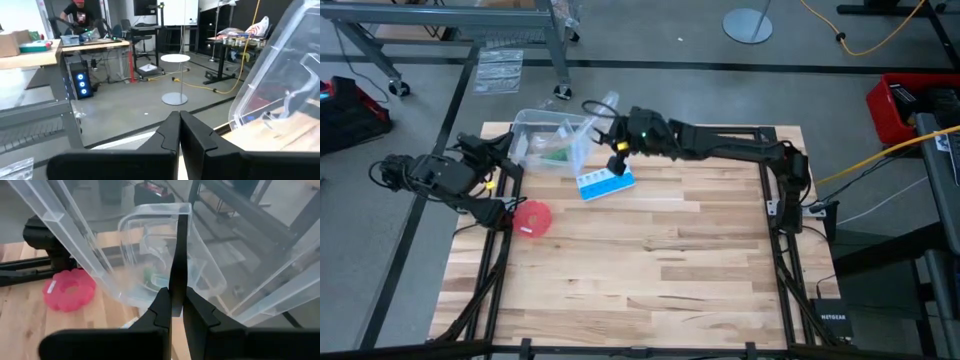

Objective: Roll bandage
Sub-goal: Close the transparent container

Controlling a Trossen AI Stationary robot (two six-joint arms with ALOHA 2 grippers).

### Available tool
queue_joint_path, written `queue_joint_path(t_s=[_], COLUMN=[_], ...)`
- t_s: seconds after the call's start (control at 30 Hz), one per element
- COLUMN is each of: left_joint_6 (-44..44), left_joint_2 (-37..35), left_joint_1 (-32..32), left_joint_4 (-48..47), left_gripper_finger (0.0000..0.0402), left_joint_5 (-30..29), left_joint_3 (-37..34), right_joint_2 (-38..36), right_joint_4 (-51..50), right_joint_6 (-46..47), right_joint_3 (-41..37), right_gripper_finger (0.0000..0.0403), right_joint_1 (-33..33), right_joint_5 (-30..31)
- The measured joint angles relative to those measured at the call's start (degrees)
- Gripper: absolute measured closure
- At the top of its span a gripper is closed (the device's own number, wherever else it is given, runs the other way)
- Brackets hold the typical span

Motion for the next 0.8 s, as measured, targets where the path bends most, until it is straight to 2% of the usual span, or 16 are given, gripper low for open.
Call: queue_joint_path(t_s=[0.23,0.4,0.5,0.6,0.8], left_joint_6=[-6.77,-14.32,-16.73,-18.18,-18.84], left_joint_2=[0.0,0.0,0.0,0.0,2.0], left_joint_1=[0.0,1.58,4.23,6.96,11.12], left_joint_4=[-8.73,-15.7,-17.89,-18.23,-17.14], left_gripper_finger=[0.04,0.0399,0.0401,0.04,0.0399], left_joint_5=[-0.88,-6.67,-7.06,-5.01,5.33], left_joint_3=[0.0,0.0,0.0,0.0,-0.66], right_joint_2=[0.09,0.11,0.11,0.58,2.04], right_joint_4=[-2.7,-2.48,-2.66,-2.14,-1.88], right_joint_6=[0.25,0.25,0.25,0.25,0.42], right_joint_3=[1.33,1.32,1.31,1.31,1.33], right_gripper_finger=[0.0375,0.0375,0.0375,0.0375,0.0375], right_joint_1=[-3.24,-3.46,-3.46,-3.46,-3.77], right_joint_5=[-6.33,-7.03,-7.09,-7.47,-10.3])
